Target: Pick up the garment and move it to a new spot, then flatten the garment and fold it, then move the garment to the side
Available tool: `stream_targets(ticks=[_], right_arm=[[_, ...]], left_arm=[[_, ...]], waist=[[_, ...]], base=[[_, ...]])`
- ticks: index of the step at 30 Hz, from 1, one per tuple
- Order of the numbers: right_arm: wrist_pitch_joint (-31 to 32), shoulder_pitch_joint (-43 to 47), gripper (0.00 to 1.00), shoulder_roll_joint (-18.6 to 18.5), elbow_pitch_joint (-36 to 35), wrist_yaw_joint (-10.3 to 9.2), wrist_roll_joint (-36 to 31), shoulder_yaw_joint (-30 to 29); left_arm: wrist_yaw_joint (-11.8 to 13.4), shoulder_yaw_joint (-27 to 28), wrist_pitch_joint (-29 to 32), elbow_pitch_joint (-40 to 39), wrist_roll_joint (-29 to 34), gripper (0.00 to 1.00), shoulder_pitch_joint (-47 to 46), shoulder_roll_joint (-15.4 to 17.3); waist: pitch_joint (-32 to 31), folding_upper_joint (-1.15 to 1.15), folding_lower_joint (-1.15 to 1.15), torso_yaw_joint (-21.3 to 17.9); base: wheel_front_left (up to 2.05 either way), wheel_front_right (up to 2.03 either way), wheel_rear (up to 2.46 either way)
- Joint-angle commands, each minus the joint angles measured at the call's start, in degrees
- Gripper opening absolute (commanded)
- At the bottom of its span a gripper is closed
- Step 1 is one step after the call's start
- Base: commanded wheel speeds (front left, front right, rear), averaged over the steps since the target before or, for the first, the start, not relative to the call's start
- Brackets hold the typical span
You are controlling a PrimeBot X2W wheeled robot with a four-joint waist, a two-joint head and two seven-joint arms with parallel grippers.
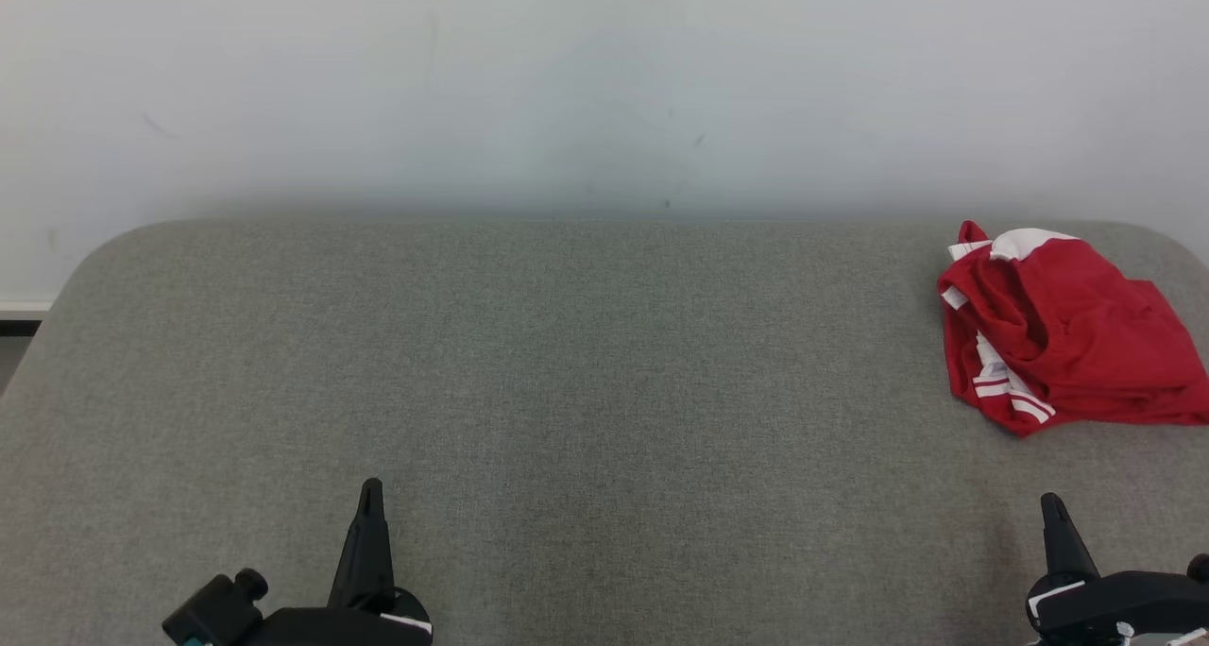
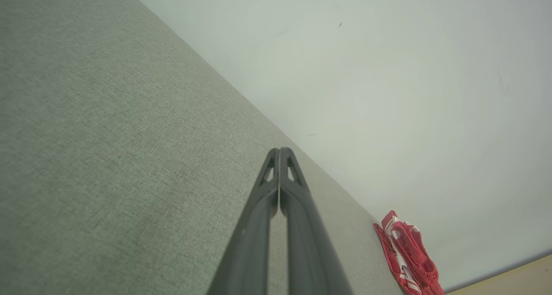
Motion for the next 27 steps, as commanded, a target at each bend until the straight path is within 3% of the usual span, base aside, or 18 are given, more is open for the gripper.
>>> stream_targets(ticks=[1, 27], right_arm=[[0.6, -1.5, 0.00, -0.7, -0.4, -0.04, 1.8, -0.7], [8.3, -6.1, 0.00, -1.7, 2.4, -0.07, 17.6, -6.5]], left_arm=[[-0.2, -0.5, -0.2, -0.2, -1.9, 0.00, -1.9, 0.3], [-0.5, -5.2, -0.1, 3.1, -21.0, 0.00, -7.3, 0.4]], waist=[[0.0, 0.00, 0.00, 0.0], [0.4, 0.00, 0.00, -0.4]], base=[[0.00, 0.00, 0.00], [0.00, 0.00, 0.00]])
